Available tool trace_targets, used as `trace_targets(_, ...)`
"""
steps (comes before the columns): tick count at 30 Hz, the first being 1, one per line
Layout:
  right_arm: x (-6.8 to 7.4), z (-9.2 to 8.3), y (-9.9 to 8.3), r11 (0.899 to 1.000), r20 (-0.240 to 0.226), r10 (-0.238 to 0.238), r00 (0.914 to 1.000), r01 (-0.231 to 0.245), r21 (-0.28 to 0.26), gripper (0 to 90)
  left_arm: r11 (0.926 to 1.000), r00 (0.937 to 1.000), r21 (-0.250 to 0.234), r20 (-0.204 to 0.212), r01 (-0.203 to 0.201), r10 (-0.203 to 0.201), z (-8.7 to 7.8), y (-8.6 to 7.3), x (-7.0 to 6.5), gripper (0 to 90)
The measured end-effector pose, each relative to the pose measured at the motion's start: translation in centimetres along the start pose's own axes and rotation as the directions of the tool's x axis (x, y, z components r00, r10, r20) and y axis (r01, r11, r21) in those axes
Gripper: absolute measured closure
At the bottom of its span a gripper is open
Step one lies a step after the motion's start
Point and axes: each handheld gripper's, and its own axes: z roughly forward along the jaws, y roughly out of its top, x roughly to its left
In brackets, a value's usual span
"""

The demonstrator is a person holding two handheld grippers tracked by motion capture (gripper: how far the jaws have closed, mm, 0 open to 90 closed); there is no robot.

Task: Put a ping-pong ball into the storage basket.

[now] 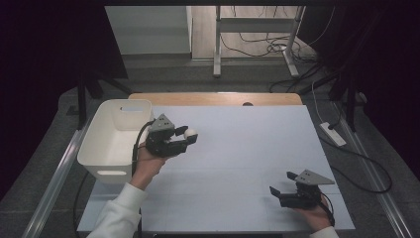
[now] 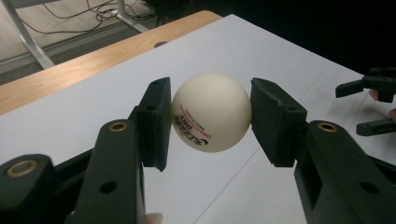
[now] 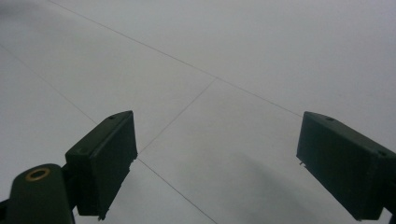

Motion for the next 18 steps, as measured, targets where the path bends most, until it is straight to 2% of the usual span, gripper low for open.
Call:
trace_targets(5, 0.0, 0.0, 0.0, 1.000, 0.000, 0.000, 1.0000, 0.000, 0.000, 12.1, 1.0000, 1.0000, 0.003, -0.010, 0.000, 0.000, -0.2, -0.1, 0.2, 50.3)
trace_targets(18, 0.0, 0.0, 0.0, 1.000, 0.001, 0.000, 1.0000, 0.000, 0.000, 12.2, 0.9994, 0.9990, -0.033, -0.043, 0.008, -0.010, -1.3, 0.7, 1.0, 50.3)
